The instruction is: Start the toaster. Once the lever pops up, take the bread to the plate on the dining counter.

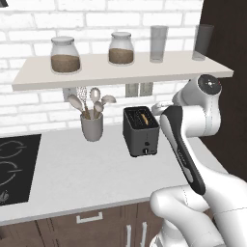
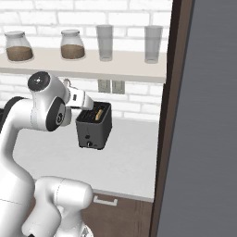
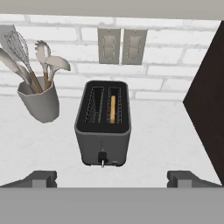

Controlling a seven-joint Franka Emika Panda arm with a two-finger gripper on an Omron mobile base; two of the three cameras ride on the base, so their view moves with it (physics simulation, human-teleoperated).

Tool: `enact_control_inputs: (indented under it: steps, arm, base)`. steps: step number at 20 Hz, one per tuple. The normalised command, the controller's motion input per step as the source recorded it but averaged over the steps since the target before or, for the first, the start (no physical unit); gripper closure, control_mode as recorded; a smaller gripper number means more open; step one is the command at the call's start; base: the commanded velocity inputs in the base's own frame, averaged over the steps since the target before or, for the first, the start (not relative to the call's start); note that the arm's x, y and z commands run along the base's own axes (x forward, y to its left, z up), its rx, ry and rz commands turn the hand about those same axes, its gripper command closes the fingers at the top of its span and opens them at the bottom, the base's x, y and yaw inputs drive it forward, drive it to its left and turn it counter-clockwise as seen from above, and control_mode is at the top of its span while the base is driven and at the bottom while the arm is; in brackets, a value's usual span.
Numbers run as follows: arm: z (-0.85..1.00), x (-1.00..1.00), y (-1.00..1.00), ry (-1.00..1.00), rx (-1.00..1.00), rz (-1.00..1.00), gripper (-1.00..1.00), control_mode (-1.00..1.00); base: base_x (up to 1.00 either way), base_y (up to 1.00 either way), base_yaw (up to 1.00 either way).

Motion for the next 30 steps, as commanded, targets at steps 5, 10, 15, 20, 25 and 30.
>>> enact_control_inputs:
  steps: [5, 10, 15, 20, 25, 30]
  arm:
    - [0.00, 0.00, 0.00, 0.00, 0.00, 0.00, -1.00, -1.00]
    - [0.00, 0.00, 0.00, 0.00, 0.00, 0.00, -1.00, -1.00]
    - [0.00, 0.00, 0.00, 0.00, 0.00, 0.00, -1.00, -1.00]
    - [0.00, 0.00, 0.00, 0.00, 0.00, 0.00, -1.00, -1.00]
    - [0.00, 0.00, 0.00, 0.00, 0.00, 0.00, -1.00, -1.00]
    - [0.00, 0.00, 0.00, 0.00, 0.00, 0.00, -1.00, -1.00]
  base:
    - [0.00, 0.00, 0.00]
    - [0.00, 0.00, 0.00]
    - [0.00, 0.00, 0.00]
    - [0.00, 0.00, 0.00]
    - [0.00, 0.00, 0.00]
    - [0.00, 0.00, 0.00]
